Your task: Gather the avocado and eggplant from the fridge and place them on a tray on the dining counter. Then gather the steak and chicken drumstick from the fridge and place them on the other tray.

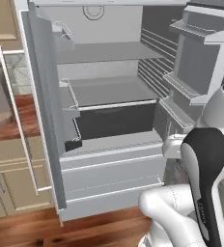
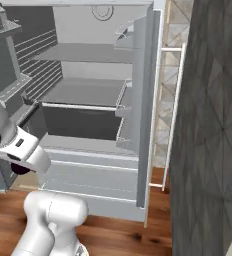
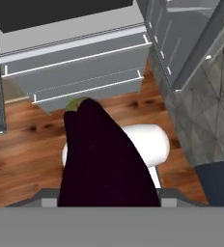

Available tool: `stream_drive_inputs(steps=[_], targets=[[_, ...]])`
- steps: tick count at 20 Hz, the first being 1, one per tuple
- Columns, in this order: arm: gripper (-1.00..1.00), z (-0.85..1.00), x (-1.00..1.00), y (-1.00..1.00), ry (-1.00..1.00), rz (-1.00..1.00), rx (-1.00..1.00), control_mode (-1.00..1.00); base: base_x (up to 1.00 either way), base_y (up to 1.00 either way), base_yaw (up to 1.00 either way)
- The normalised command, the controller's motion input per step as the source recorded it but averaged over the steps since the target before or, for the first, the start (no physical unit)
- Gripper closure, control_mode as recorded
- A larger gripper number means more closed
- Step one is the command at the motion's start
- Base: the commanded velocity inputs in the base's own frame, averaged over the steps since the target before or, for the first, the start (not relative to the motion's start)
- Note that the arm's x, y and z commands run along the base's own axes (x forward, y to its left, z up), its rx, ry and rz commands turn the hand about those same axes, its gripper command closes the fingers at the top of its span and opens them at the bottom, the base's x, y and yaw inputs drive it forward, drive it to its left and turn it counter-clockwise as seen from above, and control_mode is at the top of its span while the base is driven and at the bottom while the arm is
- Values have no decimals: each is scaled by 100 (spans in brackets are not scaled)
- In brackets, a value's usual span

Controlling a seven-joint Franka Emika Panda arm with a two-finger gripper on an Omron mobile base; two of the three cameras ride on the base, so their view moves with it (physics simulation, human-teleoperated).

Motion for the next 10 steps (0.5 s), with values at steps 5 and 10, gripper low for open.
stream_drive_inputs(steps=[5, 10], targets=[[100, 0, 0, 0, 0, 0, 0, 100, -100, 11, -8], [100, 0, 0, 0, 0, 0, 0, 100, -100, 22, -6]])
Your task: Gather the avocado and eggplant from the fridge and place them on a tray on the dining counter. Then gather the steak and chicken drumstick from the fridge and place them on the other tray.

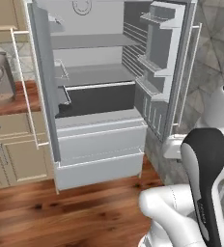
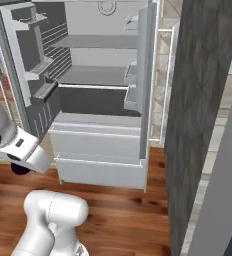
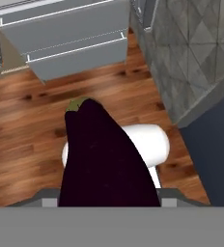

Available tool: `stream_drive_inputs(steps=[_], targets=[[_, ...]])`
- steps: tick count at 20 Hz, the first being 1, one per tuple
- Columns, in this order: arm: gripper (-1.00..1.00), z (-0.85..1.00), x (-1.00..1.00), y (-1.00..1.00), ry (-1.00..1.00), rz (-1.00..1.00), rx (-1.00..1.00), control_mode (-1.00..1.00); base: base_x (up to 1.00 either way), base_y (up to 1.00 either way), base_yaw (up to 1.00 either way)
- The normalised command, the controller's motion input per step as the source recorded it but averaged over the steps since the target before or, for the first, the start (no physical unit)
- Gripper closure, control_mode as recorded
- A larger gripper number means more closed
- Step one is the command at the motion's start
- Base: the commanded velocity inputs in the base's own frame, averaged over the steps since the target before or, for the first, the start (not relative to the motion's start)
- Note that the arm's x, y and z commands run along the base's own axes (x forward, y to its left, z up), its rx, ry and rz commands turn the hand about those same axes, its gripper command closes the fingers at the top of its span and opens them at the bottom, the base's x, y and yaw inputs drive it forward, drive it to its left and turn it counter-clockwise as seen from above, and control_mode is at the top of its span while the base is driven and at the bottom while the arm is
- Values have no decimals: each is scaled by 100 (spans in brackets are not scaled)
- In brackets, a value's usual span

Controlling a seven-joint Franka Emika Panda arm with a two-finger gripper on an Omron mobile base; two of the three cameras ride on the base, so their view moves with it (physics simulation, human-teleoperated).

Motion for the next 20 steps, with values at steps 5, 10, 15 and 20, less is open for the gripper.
stream_drive_inputs(steps=[5, 10, 15, 20], targets=[[100, 0, 0, 0, 0, 0, 0, 100, -100, 25, -6], [100, 0, 0, 0, 0, 0, 0, 100, -100, 31, -5], [100, 0, 0, 0, 0, 0, 0, 100, -100, 36, -4], [100, 0, 0, 0, 0, 0, 0, 100, -100, 40, -2]])
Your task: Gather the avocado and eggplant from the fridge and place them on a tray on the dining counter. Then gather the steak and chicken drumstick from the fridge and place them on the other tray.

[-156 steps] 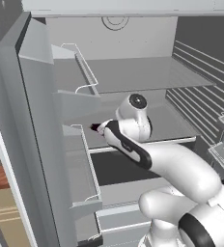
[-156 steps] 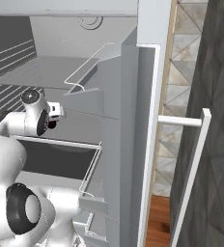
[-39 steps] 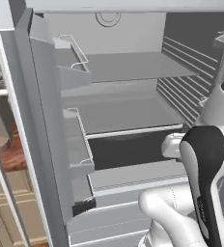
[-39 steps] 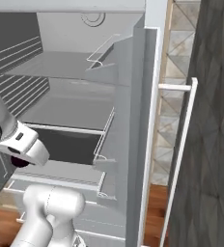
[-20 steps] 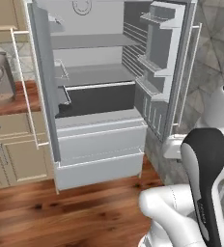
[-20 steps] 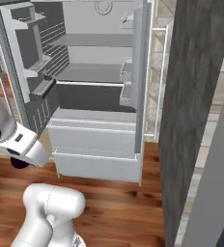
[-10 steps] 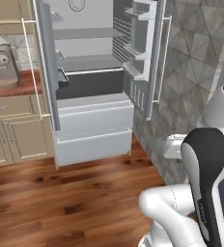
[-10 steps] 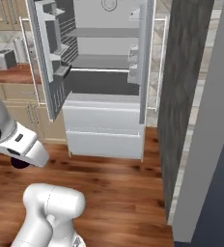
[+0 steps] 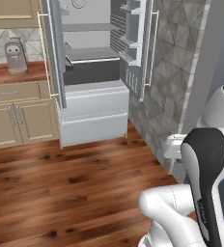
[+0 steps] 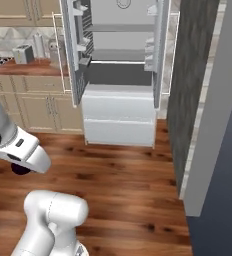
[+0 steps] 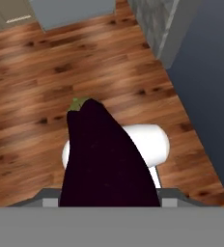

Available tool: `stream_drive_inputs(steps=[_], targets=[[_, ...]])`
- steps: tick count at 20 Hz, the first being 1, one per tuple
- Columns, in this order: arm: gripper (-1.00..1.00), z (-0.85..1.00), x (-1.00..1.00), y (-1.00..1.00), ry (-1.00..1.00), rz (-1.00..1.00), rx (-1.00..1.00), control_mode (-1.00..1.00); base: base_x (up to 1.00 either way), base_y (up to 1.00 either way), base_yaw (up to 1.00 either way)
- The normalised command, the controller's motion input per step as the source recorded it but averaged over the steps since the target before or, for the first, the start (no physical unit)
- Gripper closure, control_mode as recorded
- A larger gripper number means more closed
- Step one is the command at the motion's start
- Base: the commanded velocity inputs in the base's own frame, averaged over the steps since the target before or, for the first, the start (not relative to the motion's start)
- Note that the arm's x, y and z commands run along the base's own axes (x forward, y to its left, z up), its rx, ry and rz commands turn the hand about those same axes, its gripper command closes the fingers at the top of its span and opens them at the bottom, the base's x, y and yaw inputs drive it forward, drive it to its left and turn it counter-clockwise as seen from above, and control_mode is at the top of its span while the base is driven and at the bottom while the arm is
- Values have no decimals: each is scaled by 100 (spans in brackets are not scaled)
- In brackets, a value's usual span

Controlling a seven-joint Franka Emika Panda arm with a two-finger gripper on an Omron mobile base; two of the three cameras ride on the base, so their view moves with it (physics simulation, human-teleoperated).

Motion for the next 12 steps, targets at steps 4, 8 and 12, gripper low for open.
stream_drive_inputs(steps=[4, 8, 12], targets=[[100, 0, 0, 0, 0, 0, 0, 100, -100, 43, -2], [100, 0, 0, 0, 0, 0, 0, 100, -100, 44, -2], [100, 0, 0, 0, 0, 0, 0, 100, -100, 35, -3]])
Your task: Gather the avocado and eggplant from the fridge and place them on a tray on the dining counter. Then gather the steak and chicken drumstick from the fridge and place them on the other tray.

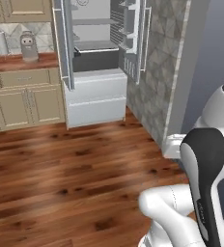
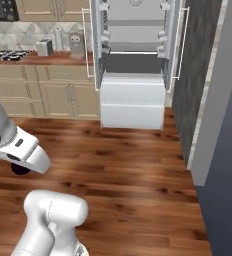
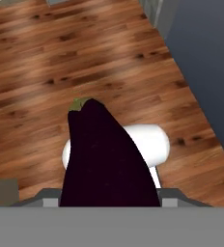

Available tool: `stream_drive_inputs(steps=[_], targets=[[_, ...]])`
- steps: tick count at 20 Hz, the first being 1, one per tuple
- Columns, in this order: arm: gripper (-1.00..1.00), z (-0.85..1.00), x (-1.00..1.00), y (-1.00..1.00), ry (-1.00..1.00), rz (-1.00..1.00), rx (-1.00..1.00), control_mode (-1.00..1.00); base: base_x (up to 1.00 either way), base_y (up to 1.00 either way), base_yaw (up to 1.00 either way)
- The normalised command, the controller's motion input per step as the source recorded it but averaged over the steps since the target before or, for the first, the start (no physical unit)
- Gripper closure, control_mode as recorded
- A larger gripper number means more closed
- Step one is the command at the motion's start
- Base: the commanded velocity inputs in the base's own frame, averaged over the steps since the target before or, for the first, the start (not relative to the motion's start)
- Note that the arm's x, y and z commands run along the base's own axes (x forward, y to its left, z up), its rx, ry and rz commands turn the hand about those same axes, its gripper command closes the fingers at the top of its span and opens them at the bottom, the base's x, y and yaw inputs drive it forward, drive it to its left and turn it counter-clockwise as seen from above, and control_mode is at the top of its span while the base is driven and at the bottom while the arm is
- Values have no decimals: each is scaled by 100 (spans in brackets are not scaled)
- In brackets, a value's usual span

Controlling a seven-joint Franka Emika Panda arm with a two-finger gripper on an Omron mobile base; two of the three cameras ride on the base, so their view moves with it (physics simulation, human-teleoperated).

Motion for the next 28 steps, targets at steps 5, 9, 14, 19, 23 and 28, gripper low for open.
stream_drive_inputs(steps=[5, 9, 14, 19, 23, 28], targets=[[100, 0, 0, 0, 0, 0, 0, 100, -100, 35, -3], [100, 0, 0, 0, 0, 0, 0, 100, -100, 32, -3], [100, 0, 0, 0, 0, 0, 0, 100, -100, 33, -4], [100, 0, 0, 0, 0, 0, 0, 100, -100, 25, -4], [100, 0, 0, 0, 0, 0, 0, 100, -100, 30, -5], [100, 0, 0, 0, 0, 0, 0, 100, -100, 46, -5]])
